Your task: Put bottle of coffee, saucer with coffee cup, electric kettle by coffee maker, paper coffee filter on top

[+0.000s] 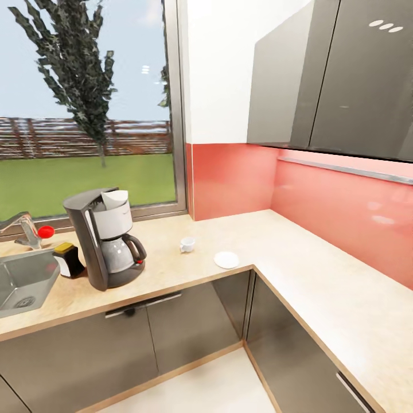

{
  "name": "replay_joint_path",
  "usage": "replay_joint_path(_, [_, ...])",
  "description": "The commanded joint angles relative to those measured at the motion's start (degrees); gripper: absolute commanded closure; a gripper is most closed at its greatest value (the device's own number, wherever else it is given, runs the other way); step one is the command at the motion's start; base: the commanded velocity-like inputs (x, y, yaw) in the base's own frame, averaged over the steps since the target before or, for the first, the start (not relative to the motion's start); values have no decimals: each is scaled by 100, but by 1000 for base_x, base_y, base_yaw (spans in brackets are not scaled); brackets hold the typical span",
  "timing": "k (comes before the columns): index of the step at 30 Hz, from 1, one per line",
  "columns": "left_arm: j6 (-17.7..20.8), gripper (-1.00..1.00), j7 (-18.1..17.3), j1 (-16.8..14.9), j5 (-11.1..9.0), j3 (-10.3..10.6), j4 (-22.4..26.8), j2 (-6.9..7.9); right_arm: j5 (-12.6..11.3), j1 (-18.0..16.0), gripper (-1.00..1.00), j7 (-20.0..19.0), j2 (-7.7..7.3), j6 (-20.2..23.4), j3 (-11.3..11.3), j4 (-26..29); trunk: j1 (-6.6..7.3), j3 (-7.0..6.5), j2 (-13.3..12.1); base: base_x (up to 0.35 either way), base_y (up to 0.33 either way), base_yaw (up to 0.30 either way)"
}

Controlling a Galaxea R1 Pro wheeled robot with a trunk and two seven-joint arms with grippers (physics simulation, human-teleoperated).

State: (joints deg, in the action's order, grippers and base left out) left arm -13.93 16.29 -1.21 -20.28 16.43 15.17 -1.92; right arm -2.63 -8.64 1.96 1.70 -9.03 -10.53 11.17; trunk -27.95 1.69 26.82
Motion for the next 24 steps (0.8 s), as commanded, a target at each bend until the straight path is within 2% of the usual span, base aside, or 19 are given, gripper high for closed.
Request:
replay_joint_path(1, [-31, -100, 34, -31, 25, 45, 186, 2, -31, -5, -100, 17, 37, -20, -37, 186, -3, 13, 11, 0, 0, 0])
replay_joint_path(2, [-34, -100, 34, -48, 61, 45, 286, 1, -34, -4, -100, 15, 50, -20, -35, 300, -3, 13, 11, 0, 0, 0])
replay_joint_path(3, [-41, -100, 32, -96, 195, 47, 680, 0, -39, -5, -100, 9, 76, -20, -31, 740, -3, 13, 11, 0, 0, 0])
replay_joint_path(4, [-43, -100, 26, -107, 236, 47, 808, 0, -42, -3, -100, 7, 81, -20, -31, 882, -3, 13, 11, 0, 0, 0])
replay_joint_path(5, [-42, -100, -78, -133, 368, 46, 1427, 2, -48, -4, -100, -1, 92, -11, -29, 1525, -3, 13, 11, 0, 0, 0])
replay_joint_path(7, [-21, -100, -345, -151, 488, 42, 2228, 5, -51, -5, -100, -7, 98, 4, -28, 2281, -3, 13, 11, 0, 0, 0])
replay_joint_path(9, [25, -100, -622, -223, 545, 31, 2962, 8, -53, -6, -100, -9, 103, 11, -28, 2909, -3, 13, 11, 0, 0, 0])
replay_joint_path(13, [119, -100, -813, -478, 572, 12, 3808, 9, -54, -19, -100, -12, 110, 19, -28, 3796, -3, 13, 11, 0, 0, 0])
replay_joint_path(14, [677, -100, -855, -837, 572, 3, 4388, 7, -60, -130, -100, -11, 111, 36, -28, 4544, -3, 13, 11, 0, 0, 0])
replay_joint_path(17, [1187, -100, -862, -1099, 570, -3, 4837, 1, -67, -258, -100, -5, 111, 72, -28, 4966, -3, 13, 11, 0, 0, 0])
replay_joint_path(18, [1596, -100, -863, -1286, 560, -2, 5182, -17, -99, -430, -100, -1, 117, 346, -28, 5257, -3, 13, 11, 0, 0, 0])
replay_joint_path(19, [1772, -100, -863, -1371, 540, -4, 5282, -21, -152, -517, -100, -2, 118, 512, -25, 5347, -3, 13, 11, 0, 0, 0])
replay_joint_path(20, [2038, -100, -864, -1534, 517, -6, 5376, -23, -313, -672, -100, -2, 119, 787, -22, 5446, -3, 13, 11, 0, 0, 0])
replay_joint_path(21, [2118, -100, -864, -1595, 511, -6, 5396, -22, -381, -727, -100, -2, 119, 871, -21, 5468, -3, 13, 11, 0, 0, 0])
replay_joint_path(22, [2326, -100, -864, -1789, 493, -7, 5441, -21, -605, -916, -100, 2, 115, 1098, -16, 5510, -3, 13, 11, 0, 0, 0])
replay_joint_path(24, [2589, -100, -860, -2093, 481, -11, 5467, -25, -893, -1206, -100, 14, 113, 1320, 2, 5527, -3, 13, 11, 0, 0, 0])
